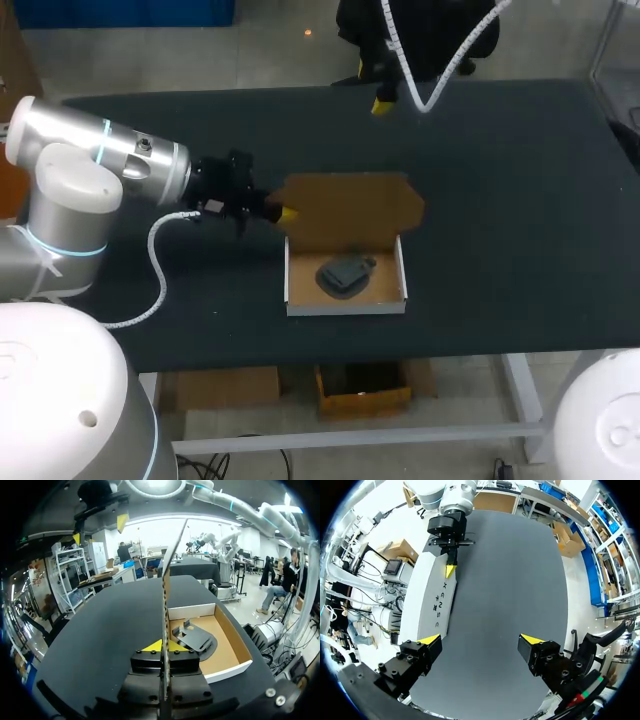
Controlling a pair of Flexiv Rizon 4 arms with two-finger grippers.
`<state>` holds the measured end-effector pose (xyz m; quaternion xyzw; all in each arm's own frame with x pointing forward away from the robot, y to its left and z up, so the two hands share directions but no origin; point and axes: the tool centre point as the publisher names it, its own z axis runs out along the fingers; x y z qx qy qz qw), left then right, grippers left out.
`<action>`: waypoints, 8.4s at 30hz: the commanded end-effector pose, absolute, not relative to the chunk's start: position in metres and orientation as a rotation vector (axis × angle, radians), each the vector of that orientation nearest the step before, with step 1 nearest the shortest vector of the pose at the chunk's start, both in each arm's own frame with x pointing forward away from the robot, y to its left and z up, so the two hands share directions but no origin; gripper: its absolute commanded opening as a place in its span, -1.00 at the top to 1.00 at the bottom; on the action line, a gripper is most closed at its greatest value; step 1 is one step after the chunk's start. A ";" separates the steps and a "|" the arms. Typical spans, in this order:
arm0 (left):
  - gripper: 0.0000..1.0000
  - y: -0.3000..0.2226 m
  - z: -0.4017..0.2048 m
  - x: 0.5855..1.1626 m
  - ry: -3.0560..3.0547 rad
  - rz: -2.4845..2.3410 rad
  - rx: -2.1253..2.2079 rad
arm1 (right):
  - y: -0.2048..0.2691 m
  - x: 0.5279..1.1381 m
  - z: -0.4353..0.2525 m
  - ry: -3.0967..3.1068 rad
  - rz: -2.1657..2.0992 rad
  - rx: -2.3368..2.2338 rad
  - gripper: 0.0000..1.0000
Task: Assemble the packaging by folding the flat box into shape, placing the metal phone stand inside, and closing the box properly
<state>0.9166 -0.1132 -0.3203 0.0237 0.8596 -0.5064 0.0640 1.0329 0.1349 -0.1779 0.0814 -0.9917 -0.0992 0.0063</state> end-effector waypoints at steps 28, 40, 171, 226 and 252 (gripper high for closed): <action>1.00 -0.113 -0.321 0.917 2.593 -1.531 0.074 | 0.171 0.994 -0.205 -3.103 -0.097 0.205 -0.06; 1.00 -0.113 -0.321 0.917 2.593 -1.531 0.074 | 0.171 0.973 -0.223 -3.111 -0.066 0.183 0.04; 1.00 -0.113 -0.321 0.917 2.593 -1.531 0.074 | 0.186 0.910 -0.274 -3.018 -0.008 0.198 1.00; 1.00 -0.113 -0.321 0.917 2.593 -1.531 0.074 | 0.149 0.997 -0.215 -3.077 -0.153 -0.395 -1.00; 1.00 -0.114 -0.320 0.919 2.540 -1.491 0.137 | 0.147 1.000 -0.215 -3.089 -0.099 -0.454 -1.00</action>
